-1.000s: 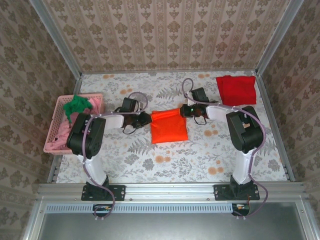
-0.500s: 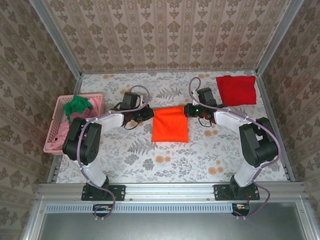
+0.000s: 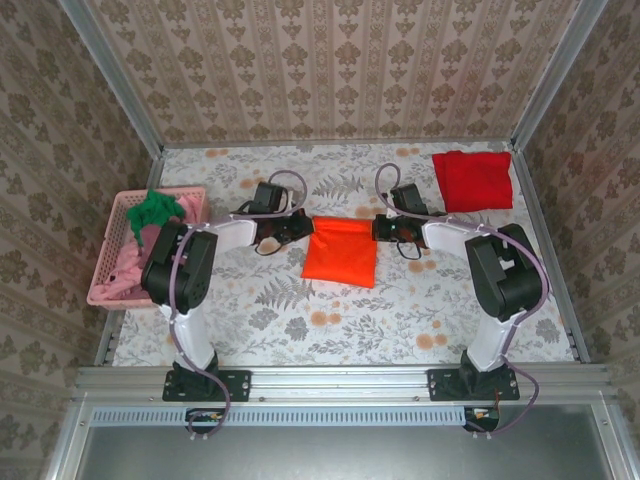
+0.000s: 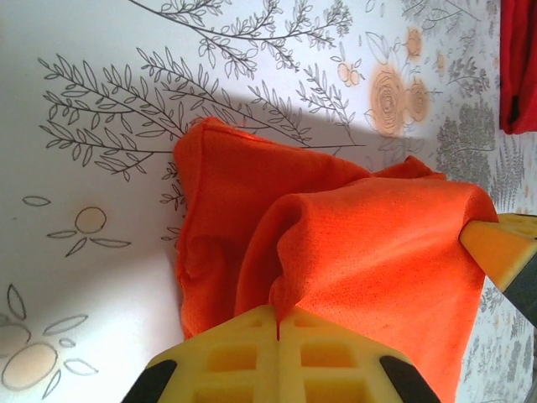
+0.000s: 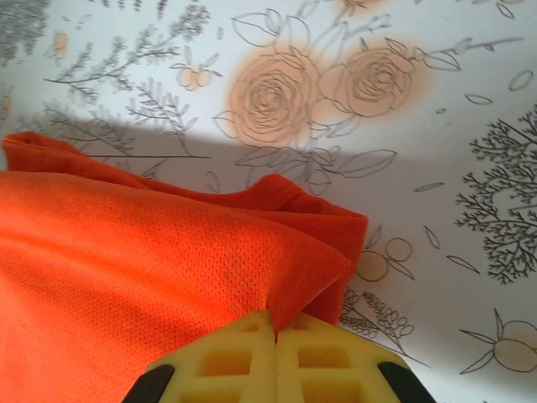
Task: Fold and stack the t-shirts
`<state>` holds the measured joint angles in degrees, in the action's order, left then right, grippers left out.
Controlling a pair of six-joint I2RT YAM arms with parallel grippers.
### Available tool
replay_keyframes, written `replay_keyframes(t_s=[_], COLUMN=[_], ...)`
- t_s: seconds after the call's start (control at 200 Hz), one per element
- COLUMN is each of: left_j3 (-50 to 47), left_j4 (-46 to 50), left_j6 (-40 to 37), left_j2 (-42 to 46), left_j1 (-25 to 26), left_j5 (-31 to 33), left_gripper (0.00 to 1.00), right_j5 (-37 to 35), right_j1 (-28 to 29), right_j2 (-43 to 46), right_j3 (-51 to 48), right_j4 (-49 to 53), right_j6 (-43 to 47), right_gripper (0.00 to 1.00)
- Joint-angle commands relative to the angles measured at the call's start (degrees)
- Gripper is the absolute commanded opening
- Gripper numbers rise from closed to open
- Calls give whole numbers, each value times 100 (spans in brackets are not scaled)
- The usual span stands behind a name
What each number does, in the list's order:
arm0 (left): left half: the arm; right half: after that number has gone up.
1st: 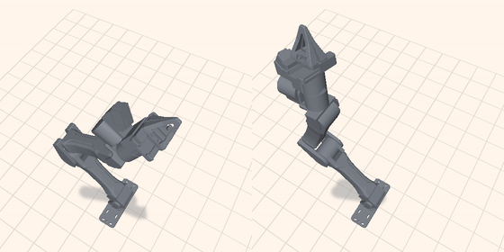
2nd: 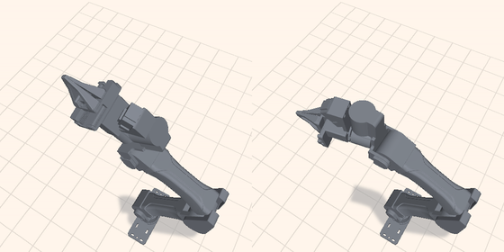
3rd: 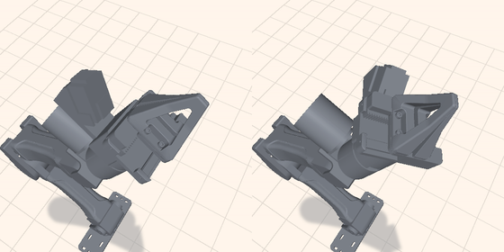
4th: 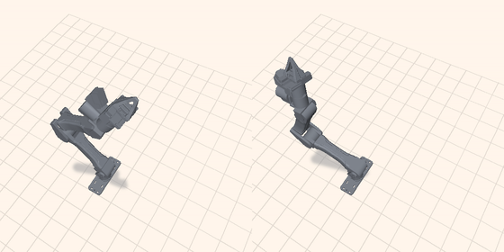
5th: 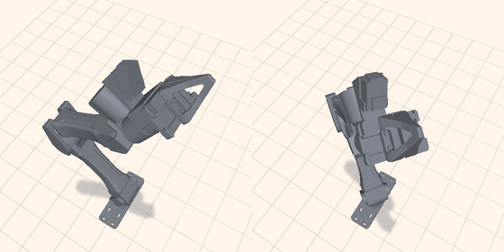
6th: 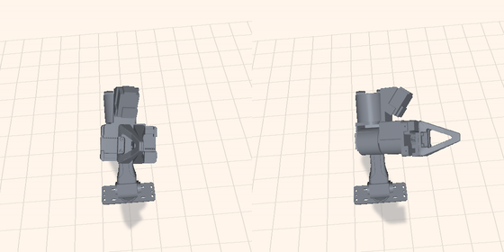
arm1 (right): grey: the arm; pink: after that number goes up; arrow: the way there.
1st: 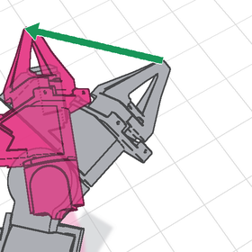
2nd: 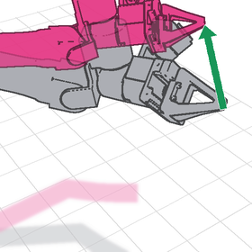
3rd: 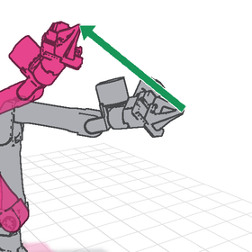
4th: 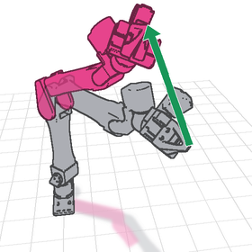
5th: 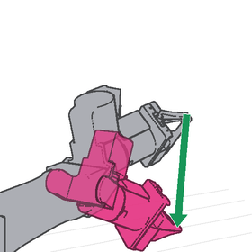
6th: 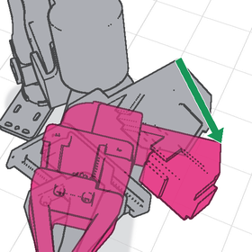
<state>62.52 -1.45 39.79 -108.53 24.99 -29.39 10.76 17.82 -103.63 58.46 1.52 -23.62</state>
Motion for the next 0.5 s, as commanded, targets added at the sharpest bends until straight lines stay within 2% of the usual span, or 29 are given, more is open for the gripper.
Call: replay_keyframes(t_s=[0.0,0.04,0.095,0.13,0.2,0.26,0.305,0.33,0.4,0.42,0.495], left_j3=[232,243,237,219,167,41,-98,-181,-395,-450,-618], left_j4=[-90,-90,-88,-91,-100,-156,-231,-289,-390,-391,-421], left_j6=[-104,-104,-119,-136,-205,-235,-252,-265,-279,-283,-362], left_j2=[-175,-190,-173,-139,-30,140,312,407,627,681,780], left_j1=[-45,-47,-42,-47,-54,-56,-51,-52,-52,-48,9], left_j5=[-191,-190,-176,-174,-164,-59,55,99,126,118,-28], left_gripper=[3,11,25,34,52,66,74,84,91,99,100], right_j5=[-314,-311,-298,-266,-235,-333,-417,-426,-429,-418,-307], right_j1=[-43,-48,-42,-44,-43,-48,-51,-50,-39,-35,-25], right_j2=[-122,-113,-15,91,363,604,777,868,1100,1166,1333], right_j3=[63,31,-50,-123,-306,-458,-628,-745,-1070,-1149,-1467], right_j4=[97,81,-30,-152,-375,-448,-529,-600,-758,-794,-1014], right_j6=[-257,-287,-320,-311,-256,-285,-384,-461,-785,-890,-1292], right_gripper=[0,3,16,27,56,73,79,81,83,84,83])
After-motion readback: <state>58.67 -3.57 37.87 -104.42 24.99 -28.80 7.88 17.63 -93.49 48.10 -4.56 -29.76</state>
